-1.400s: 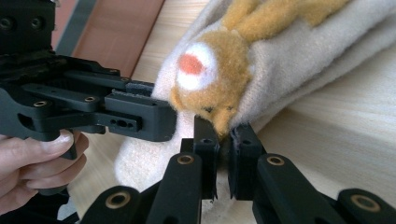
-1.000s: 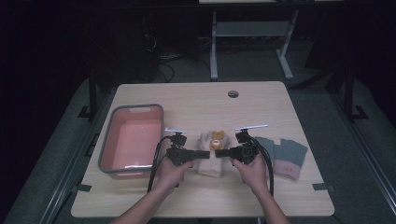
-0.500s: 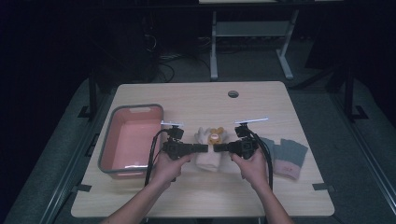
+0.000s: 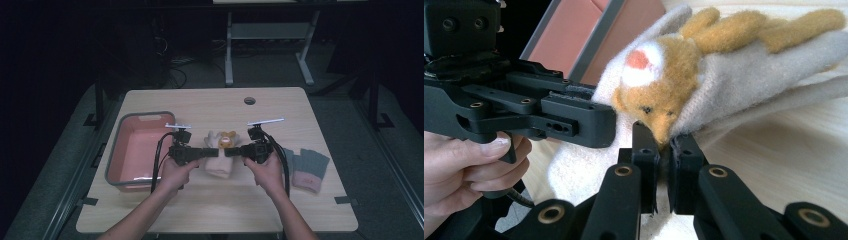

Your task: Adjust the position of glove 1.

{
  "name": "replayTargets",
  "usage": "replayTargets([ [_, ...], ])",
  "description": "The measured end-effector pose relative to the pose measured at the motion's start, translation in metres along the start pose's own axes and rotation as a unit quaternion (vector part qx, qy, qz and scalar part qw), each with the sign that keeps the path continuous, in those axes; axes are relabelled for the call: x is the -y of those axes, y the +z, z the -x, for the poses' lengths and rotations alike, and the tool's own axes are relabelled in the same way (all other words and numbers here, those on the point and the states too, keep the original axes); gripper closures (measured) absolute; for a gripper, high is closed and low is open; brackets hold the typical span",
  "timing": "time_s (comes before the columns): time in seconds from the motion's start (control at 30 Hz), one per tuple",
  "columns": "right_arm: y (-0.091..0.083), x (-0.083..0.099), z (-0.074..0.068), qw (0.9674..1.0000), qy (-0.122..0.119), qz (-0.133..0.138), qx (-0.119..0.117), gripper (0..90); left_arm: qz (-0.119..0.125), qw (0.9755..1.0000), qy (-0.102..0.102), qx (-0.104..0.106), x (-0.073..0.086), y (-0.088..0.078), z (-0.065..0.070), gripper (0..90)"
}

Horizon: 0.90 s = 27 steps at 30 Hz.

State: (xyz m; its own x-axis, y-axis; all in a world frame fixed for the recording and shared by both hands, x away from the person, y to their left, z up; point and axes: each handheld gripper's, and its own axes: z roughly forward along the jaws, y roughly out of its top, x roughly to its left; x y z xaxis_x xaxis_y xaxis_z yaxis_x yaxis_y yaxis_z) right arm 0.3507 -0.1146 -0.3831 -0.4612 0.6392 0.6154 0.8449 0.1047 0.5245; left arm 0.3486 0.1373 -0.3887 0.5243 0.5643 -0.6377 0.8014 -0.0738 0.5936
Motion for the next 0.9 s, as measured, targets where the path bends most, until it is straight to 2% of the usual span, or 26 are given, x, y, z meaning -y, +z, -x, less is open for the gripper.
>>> replayTargets([
  [0.9, 0.008, -0.03, -0.029, 0.9995, -0.024, -0.004, -0.019, 84.0, 0.024, 0.9996, 0.011, -0.01, -0.018, -0.036, -0.002, 73.4],
])
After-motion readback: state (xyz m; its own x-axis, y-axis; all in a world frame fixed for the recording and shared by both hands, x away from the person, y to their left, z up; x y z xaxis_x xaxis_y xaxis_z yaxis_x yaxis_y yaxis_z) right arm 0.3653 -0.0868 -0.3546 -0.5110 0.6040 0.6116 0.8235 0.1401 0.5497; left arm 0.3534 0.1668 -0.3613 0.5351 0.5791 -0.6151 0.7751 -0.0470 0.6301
